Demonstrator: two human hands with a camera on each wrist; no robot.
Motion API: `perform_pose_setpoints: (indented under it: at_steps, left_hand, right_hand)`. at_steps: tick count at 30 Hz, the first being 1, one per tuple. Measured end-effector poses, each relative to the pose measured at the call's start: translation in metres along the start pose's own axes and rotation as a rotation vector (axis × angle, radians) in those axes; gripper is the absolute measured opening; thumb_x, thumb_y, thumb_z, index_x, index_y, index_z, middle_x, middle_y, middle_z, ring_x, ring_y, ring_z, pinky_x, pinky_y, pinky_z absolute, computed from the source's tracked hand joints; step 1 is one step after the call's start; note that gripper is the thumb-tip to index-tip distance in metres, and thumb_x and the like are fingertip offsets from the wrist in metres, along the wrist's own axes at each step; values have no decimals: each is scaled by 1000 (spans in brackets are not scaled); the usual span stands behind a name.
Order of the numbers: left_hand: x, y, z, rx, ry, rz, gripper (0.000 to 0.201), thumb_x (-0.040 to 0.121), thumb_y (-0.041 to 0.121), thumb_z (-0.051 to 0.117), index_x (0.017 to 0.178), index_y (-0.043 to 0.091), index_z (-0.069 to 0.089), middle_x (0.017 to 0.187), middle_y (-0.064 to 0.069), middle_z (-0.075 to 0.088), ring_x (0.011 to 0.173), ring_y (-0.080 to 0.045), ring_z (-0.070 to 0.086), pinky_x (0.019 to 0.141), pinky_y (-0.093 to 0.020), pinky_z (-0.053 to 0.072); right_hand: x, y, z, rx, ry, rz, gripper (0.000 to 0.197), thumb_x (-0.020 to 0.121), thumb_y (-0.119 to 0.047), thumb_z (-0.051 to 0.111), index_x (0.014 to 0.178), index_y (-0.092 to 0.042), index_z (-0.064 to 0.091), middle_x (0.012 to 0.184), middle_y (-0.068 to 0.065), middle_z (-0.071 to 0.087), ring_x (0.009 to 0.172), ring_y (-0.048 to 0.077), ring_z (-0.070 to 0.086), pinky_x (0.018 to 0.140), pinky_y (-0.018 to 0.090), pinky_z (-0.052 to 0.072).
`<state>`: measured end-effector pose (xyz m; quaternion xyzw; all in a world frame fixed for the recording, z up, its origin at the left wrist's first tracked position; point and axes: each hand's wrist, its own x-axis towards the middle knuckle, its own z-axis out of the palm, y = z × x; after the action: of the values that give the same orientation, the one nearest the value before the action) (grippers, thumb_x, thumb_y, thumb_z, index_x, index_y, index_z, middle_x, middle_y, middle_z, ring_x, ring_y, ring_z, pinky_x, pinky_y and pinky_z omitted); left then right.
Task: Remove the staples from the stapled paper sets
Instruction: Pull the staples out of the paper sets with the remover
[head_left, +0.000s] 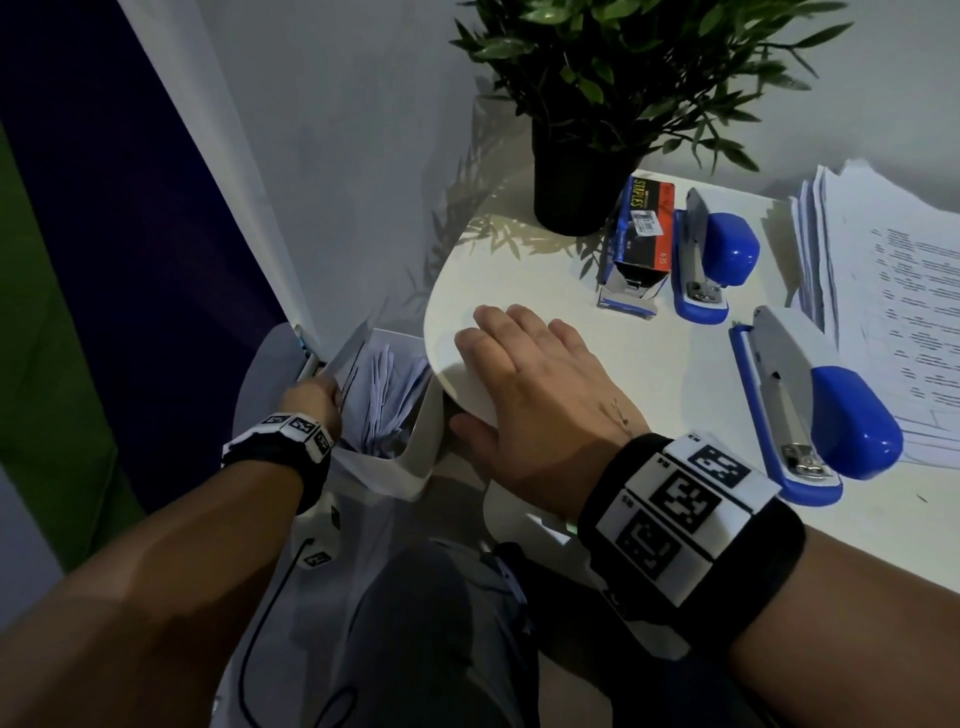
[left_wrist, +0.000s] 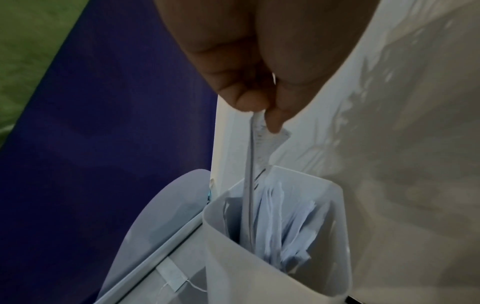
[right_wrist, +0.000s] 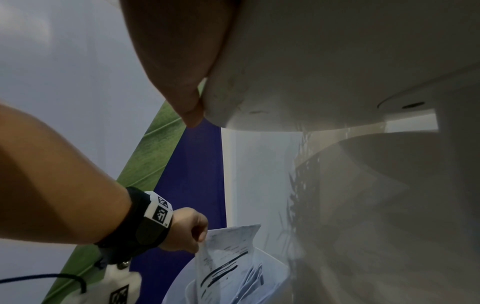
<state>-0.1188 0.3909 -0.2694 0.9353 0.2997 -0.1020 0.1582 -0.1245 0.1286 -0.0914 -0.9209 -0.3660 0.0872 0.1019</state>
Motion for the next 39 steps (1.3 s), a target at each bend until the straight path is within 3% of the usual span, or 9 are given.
perform_pose_setpoints:
  at_steps: [7, 10, 18, 22, 25, 29, 34, 36, 39]
  left_hand:
    - [-5, -20, 10, 2, 130, -30, 68, 79, 2, 58, 141, 10, 31, 141, -16, 31, 129, -37, 29, 105, -44, 33]
    - [6, -23, 13, 138, -16, -43, 79, 81, 7, 62, 146, 10, 17, 150, -13, 21, 140, -33, 16, 111, -47, 25]
    - [4, -7, 31, 361, -439, 39, 49, 97, 12, 43, 143, 8, 28, 145, -13, 38, 129, -28, 43, 105, -34, 36]
    - [1, -9, 50, 301, -526, 67, 67, 95, 15, 48, 150, 10, 10, 152, -15, 24, 136, -28, 33, 109, -32, 30]
    - [-3, -8, 47, 189, -374, 153, 78, 85, 10, 57, 149, 14, 12, 151, -13, 23, 136, -30, 31, 111, -39, 29]
    - [-25, 2, 11, 127, -257, 200, 81, 90, 9, 53, 151, 20, 2, 158, -7, 0, 143, -26, 16, 113, -32, 20]
    - [-90, 15, -50, -356, 287, 494, 54, 83, -4, 54, 134, 14, 46, 130, -7, 47, 108, -21, 56, 91, -30, 44]
    - [-123, 33, -75, -575, 506, 549, 51, 82, -5, 55, 121, 27, 51, 116, -3, 51, 94, -16, 59, 83, -27, 49]
    - [-170, 73, -103, -798, 564, 614, 57, 80, 7, 54, 104, 57, 45, 107, 2, 57, 92, -7, 60, 80, -21, 50]
  right_hand:
    - [1, 0, -1, -7, -5, -1, 63, 91, -49, 47, 145, -24, 23, 158, 1, 14, 145, 23, 10, 117, 41, 5]
    - [1, 0, 0, -8, -4, 0, 64, 92, -49, 47, 145, -25, 23, 158, 1, 14, 145, 23, 10, 117, 40, 5]
    - [1, 1, 2, 1, 7, -5, 63, 92, -49, 46, 146, -26, 22, 158, -1, 13, 145, 22, 8, 117, 40, 3]
    - [2, 3, 5, -2, 25, -5, 62, 92, -50, 47, 144, -26, 24, 158, 0, 14, 145, 23, 10, 117, 40, 5]
    - [3, 4, 6, -11, 32, -5, 64, 92, -50, 47, 145, -26, 22, 158, 0, 13, 145, 22, 8, 117, 40, 4]
    - [3, 2, 6, -33, 46, -20, 64, 93, -46, 46, 146, -21, 21, 158, 3, 13, 145, 24, 8, 117, 41, 6]
    - [2, 3, 9, -34, 24, -22, 63, 94, -47, 40, 147, -20, 21, 159, 4, 11, 145, 24, 7, 116, 41, 4]
    - [2, 3, 8, -14, 30, -23, 61, 94, -47, 40, 146, -18, 26, 158, 5, 16, 145, 24, 11, 116, 41, 5]
    - [-5, 2, 1, 86, 85, -32, 48, 95, -39, 44, 137, -16, 43, 150, 5, 34, 142, 22, 20, 116, 36, 7]
